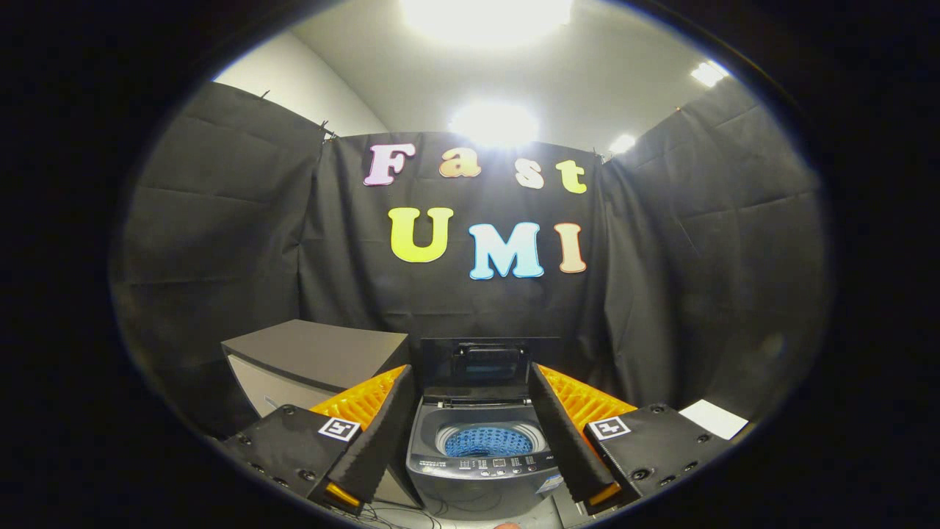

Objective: Put the clothes into the washing machine and then close the washing machine lid.

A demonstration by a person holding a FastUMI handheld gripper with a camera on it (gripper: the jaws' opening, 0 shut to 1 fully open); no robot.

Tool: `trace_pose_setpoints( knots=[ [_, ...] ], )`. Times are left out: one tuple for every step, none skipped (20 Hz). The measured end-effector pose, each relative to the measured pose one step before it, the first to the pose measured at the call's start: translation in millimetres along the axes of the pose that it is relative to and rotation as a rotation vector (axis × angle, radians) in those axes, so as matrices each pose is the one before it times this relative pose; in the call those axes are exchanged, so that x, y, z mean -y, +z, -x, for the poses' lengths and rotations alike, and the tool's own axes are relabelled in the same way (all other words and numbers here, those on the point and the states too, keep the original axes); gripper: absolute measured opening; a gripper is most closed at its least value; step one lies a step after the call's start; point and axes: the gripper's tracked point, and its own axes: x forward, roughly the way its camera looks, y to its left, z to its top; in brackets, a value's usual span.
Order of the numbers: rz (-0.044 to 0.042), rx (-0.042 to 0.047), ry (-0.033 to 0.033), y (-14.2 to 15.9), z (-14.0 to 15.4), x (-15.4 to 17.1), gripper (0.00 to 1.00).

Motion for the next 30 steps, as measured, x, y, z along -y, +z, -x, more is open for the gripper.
trace_pose_setpoints(
  knots=[
    [0.00168,0.00067,0.00259,0.18,0.00,-0.87,0.97],
    [0.00164,0.00439,0.00262,0.86,0.80,-1.53,0.97],
    [0.00222,-0.00407,0.00483,-1.30,-0.61,-1.84,0.97],
    [-0.00082,0.00468,0.00412,0.74,-0.09,-2.18,0.97],
    [0.00066,0.00239,0.00558,2.59,-0.30,-1.39,0.97],
    [0.00548,-0.01203,0.00448,-2.45,0.47,-1.71,0.97],
    [0.00306,-0.00236,0.00035,-1.61,1.67,0.33,0.97],
    [0.00157,0.00314,0.00289,1.44,1.26,-1.22,0.97],
    [-0.00125,0.00238,0.00137,0.89,0.02,-1.01,0.97],
    [-0.00089,0.00285,0.00225,0.71,-0.25,-0.85,0.97],
    [-0.00276,0.00166,0.00060,0.57,0.32,-0.97,0.97],
    [-0.00174,0.00168,0.00210,1.30,0.56,-0.94,0.97],
    [-0.00129,0.00360,0.00327,1.43,0.05,-1.41,0.97],
    [0.00349,0.00704,0.00156,3.12,1.40,-0.78,0.97],
    [0.00649,0.00687,-0.00145,3.24,1.14,0.60,0.97],
    [0.00439,0.00675,0.00149,2.04,1.62,-0.30,0.97],
    [0.00143,0.00455,0.00205,1.52,-0.06,-1.27,0.97],
    [-0.00118,0.00337,-0.00104,1.69,0.73,-0.06,0.97],
    [-0.00286,0.00301,-0.00159,0.32,0.78,1.45,0.98],
    [-0.00460,0.00428,-0.00177,2.16,1.17,0.22,0.98],
    [-0.00326,-0.00035,-0.00396,-0.04,0.55,1.19,0.98],
    [-0.00194,-0.00148,-0.00422,-0.98,0.38,0.99,0.98],
    [-0.00332,-0.00054,-0.00191,-0.85,-0.05,0.59,0.98],
    [-0.00173,-0.00267,-0.00102,-0.62,0.30,-0.06,0.98],
    [-0.00083,-0.00117,-0.00279,-0.50,1.34,0.86,0.98],
    [0.00112,-0.00059,0.00003,0.15,0.86,0.01,0.98],
    [0.00084,0.00303,-0.00113,0.27,-0.36,-0.10,0.98],
    [0.00301,-0.00247,-0.00041,-0.89,-0.40,0.19,0.98],
    [0.00171,0.00191,-0.00101,0.73,-0.02,-0.26,0.98],
    [0.00062,0.00256,-0.00096,1.76,0.22,-0.21,0.98]
  ],
)
